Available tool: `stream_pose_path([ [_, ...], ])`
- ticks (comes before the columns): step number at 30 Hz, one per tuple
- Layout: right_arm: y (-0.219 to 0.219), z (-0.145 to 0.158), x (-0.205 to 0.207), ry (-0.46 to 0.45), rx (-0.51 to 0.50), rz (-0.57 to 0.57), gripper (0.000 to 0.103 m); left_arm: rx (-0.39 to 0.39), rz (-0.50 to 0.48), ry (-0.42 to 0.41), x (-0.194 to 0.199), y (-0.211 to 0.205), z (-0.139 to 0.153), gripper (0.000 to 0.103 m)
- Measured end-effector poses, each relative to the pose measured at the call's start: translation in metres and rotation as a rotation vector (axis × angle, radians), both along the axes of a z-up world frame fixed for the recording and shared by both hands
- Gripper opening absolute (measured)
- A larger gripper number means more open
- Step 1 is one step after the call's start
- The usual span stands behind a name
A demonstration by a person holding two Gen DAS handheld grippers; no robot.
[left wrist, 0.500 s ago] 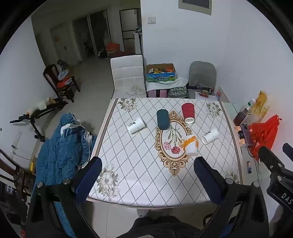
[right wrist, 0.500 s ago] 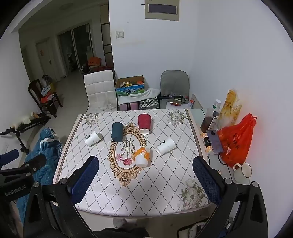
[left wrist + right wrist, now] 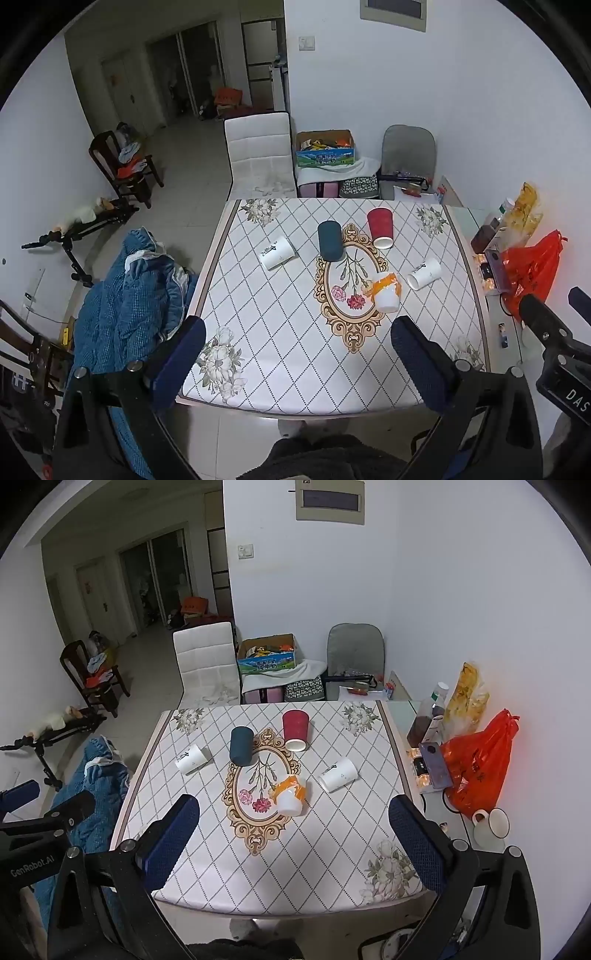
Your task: Flip cup upside down
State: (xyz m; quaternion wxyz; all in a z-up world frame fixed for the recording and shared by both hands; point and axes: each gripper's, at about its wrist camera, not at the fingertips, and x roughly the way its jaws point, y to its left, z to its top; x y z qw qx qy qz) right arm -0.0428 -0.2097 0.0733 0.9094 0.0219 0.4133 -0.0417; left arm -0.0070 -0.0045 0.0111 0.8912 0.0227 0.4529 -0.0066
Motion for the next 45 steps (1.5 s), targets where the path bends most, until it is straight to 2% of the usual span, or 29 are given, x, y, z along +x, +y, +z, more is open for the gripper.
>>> stream_pose_path([
  [45, 0.009, 0.003, -0.011, -0.003, 0.007, 0.016, 0.103, -0.009, -0.009, -0.014, 0.001, 0.01, 0.016, 0.103],
])
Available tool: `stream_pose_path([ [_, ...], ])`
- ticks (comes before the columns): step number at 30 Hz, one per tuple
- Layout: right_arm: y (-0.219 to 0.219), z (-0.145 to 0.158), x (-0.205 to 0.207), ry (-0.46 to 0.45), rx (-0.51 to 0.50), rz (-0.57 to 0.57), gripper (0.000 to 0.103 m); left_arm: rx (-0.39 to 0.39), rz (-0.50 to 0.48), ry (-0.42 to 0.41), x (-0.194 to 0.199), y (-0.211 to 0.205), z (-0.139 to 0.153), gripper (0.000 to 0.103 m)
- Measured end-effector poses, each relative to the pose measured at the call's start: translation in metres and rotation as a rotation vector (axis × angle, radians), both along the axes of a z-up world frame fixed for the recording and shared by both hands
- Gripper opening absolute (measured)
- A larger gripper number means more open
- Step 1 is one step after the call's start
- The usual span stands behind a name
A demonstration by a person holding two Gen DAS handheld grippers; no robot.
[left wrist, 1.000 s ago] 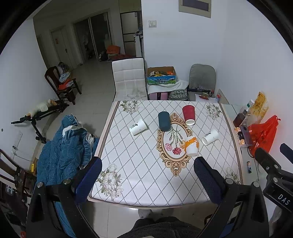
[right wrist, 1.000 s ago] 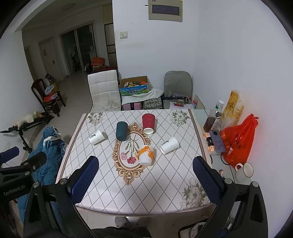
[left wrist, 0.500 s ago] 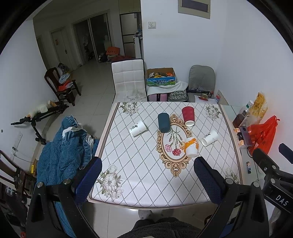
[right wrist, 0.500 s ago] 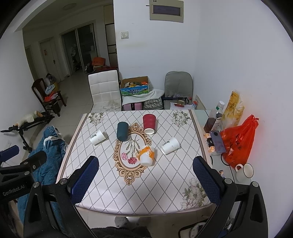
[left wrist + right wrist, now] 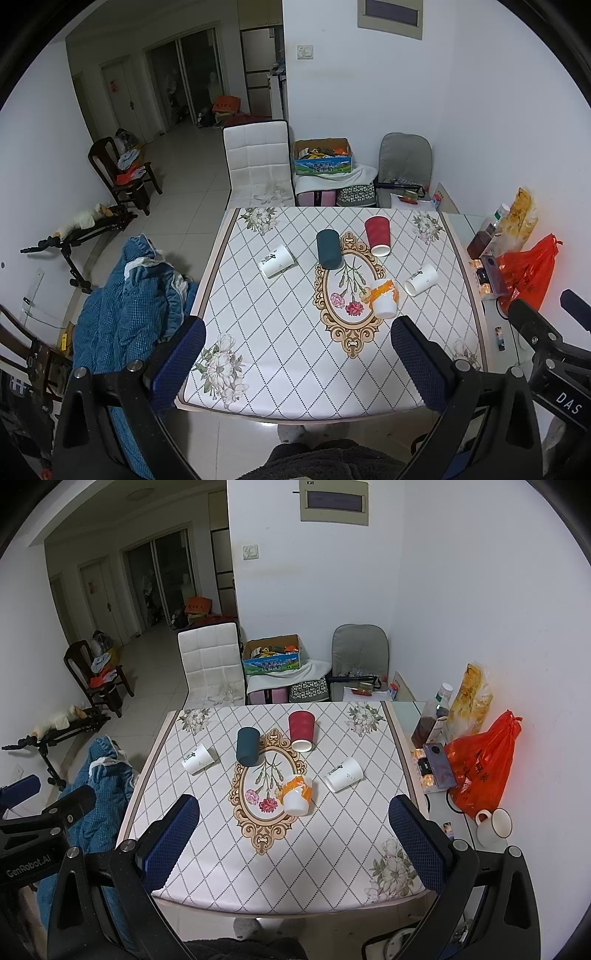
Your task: Flip cup upside down
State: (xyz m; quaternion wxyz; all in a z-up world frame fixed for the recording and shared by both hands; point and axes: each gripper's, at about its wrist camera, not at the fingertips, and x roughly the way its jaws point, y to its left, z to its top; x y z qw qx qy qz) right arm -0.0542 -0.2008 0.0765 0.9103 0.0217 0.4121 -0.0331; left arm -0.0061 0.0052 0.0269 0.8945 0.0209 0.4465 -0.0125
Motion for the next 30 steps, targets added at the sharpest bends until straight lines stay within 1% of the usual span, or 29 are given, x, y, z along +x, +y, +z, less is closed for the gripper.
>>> stream_pose_path([
  [24, 0.002, 0.001, -0.001, 0.001, 0.006, 0.002, 0.103, 0.0, -0.002, -0.004, 0.006, -0.004, 0.001, 0.103],
  [28, 0.007, 0.004, 0.0, 0.004, 0.013, 0.004, 0.103, -0.001, 0.0, -0.005, 0.004, -0.003, -0.001, 0.103],
  [30, 0.01, 0.001, 0.006, 0.008, 0.019, 0.004, 0.103, -0.002, 0.002, -0.002, 0.004, -0.004, -0.001, 0.103],
])
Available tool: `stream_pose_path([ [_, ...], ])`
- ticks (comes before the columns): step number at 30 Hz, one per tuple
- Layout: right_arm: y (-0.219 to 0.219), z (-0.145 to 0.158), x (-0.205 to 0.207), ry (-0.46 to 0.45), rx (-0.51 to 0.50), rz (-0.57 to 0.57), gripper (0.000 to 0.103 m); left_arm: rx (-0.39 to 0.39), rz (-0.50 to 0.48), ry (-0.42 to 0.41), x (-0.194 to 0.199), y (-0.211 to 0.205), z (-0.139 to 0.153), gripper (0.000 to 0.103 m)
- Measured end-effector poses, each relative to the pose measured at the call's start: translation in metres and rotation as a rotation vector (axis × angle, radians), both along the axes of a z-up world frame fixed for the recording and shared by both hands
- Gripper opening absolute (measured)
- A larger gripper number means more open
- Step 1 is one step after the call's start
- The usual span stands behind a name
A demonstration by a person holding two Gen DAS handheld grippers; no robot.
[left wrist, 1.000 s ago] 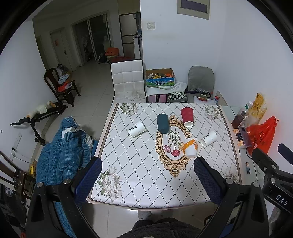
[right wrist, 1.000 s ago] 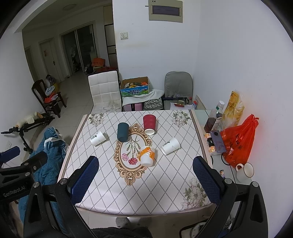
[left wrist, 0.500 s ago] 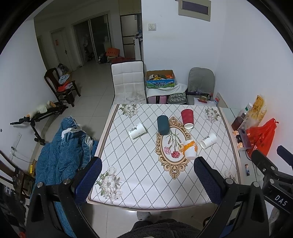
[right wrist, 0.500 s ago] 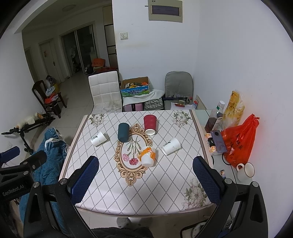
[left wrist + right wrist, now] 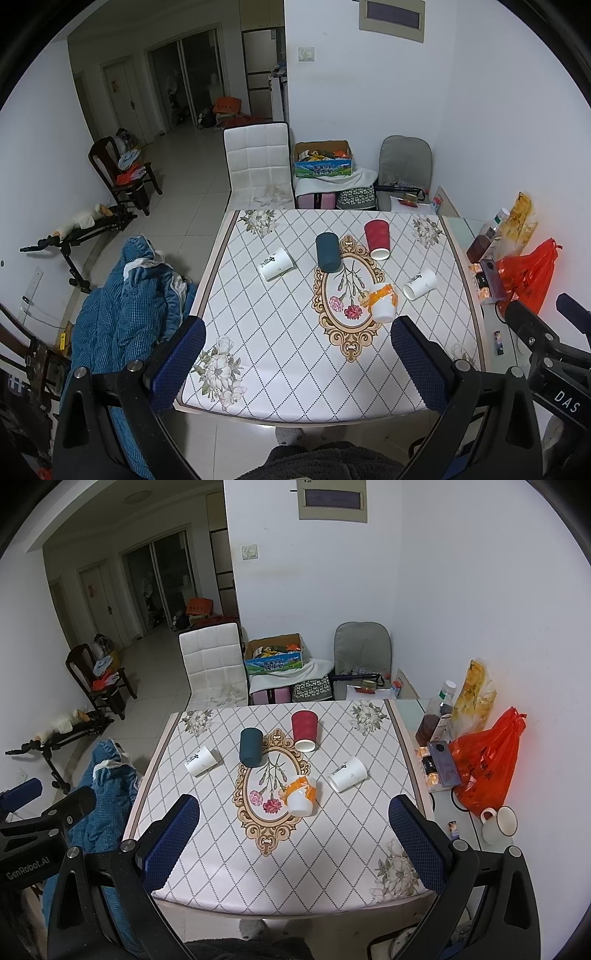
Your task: Flip cup upside down
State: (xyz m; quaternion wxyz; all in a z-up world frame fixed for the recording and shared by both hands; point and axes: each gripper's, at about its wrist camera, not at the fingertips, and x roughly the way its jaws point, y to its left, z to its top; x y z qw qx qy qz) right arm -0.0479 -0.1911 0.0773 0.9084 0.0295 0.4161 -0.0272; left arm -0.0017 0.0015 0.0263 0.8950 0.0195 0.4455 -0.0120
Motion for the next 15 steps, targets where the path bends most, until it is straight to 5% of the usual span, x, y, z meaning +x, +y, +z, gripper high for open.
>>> stream_pose_path([
  [7, -0.014, -0.019, 0.016, 0.034, 0.021, -0.002, 0.103, 0.007, 0.019, 0.03, 0.019, -0.013, -0.007, 0.103],
  [15, -0.039, -0.069, 0.05, 0.134, 0.019, -0.026, 0.103, 0.024, 0.047, 0.1, 0.04, -0.031, -0.053, 0.103],
])
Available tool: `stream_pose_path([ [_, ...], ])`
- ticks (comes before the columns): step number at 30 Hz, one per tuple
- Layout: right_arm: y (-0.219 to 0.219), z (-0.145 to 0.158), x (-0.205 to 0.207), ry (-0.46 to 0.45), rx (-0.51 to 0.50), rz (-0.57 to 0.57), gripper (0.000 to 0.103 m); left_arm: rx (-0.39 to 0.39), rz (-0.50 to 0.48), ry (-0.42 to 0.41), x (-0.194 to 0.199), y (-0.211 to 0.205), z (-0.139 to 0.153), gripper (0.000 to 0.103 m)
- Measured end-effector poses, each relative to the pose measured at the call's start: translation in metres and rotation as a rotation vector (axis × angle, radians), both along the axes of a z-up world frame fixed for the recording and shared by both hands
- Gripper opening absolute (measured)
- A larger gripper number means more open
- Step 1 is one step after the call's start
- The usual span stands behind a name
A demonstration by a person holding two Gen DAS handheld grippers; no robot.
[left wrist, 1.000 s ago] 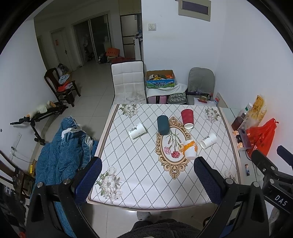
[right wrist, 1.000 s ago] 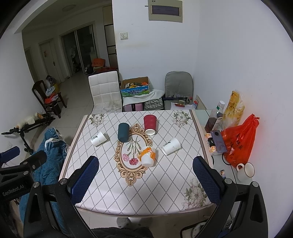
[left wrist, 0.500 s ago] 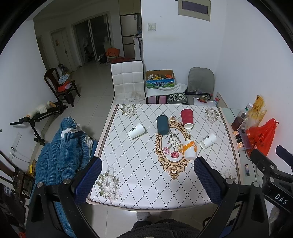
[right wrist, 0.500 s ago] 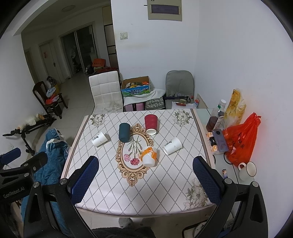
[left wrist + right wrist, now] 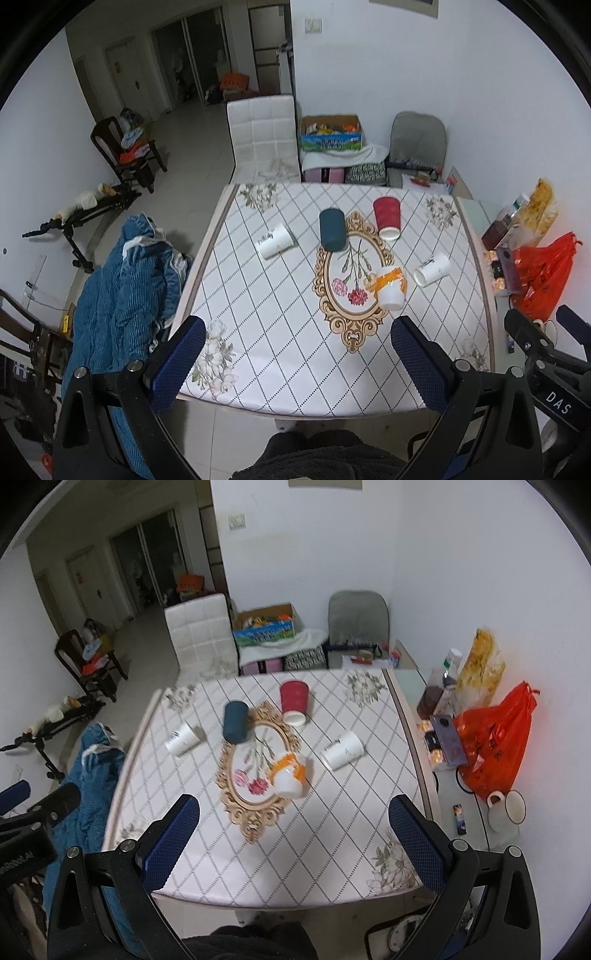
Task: Flip cup upside down
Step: 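Reach the left tool to the red ribbed cup and close on it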
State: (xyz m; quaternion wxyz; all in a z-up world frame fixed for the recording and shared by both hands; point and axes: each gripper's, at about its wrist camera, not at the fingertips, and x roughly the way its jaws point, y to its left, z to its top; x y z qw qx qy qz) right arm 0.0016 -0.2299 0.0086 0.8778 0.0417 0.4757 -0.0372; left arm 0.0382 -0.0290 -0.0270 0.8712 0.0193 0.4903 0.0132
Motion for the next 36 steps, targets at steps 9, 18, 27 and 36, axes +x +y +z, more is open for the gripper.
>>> stream_pose_path([
  [9, -0.041, -0.072, 0.027, 0.103, -0.019, -0.014, 0.103, 0.014, -0.002, 0.072, 0.027, -0.027, -0.05, 0.103],
  [18, -0.058, -0.139, 0.058, 0.229, -0.013, -0.037, 0.103, 0.034, -0.04, 0.161, 0.075, -0.052, -0.094, 0.103],
  [27, -0.059, -0.193, 0.101, 0.329, 0.015, -0.076, 0.103, 0.062, -0.113, 0.269, 0.149, -0.071, -0.144, 0.103],
  [36, -0.06, -0.236, 0.145, 0.419, 0.01, -0.097, 0.103, 0.072, -0.153, 0.321, 0.236, -0.089, -0.179, 0.103],
])
